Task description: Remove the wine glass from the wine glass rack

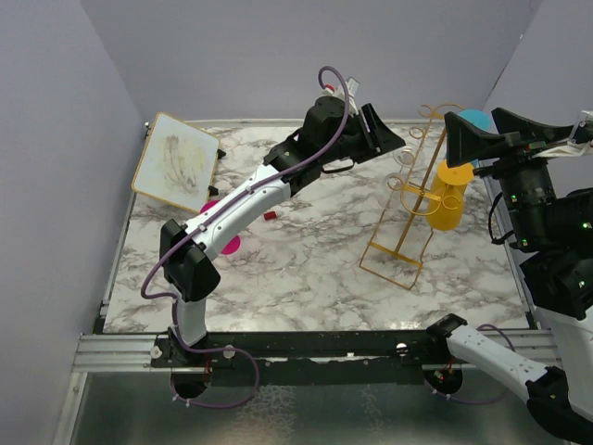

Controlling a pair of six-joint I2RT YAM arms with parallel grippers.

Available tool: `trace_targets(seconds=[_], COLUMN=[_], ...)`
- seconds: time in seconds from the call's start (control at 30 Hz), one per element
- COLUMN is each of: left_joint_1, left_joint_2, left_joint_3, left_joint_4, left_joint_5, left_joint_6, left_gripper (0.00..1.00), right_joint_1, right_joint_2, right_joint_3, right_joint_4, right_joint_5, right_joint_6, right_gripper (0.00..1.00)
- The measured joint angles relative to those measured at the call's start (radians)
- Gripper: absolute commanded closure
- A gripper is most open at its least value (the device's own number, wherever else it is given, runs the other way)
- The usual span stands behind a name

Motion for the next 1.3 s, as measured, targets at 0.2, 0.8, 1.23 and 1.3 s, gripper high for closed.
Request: trace_targets(seconds=[0.2,0.8,1.23,1.3], left_joint_1=[-0.030,-0.059,-0.071,-0.071], left_joint_2=[0.014,0.064,0.085,0.085], left_joint_3=[0.064,0.122,0.153,0.153], left_joint_4=[-0.051,-0.138,-0.164,-0.164], left_joint_5=[-0.048,-0.151,-0.151,-0.151], left_joint_6=[0.008,0.031,0.035,0.035], left_gripper=[0.55,0.57,0.65,0.66], right_joint_1=[0.000,0.000,0.000,0.000], right_joint_2=[-0.008,-0.031,-0.031,-0.031], right_joint_3=[-0.031,-0.048,-0.052,-0.053], right_joint_4=[0.008,0.009,0.014,0.015], right_joint_5=[0.000,-0.001,-0.011,-0.012], right_joint_6=[-0.015,-0.035,-0.035,-0.035], right_gripper=[0.01,0.01,0.00,0.01])
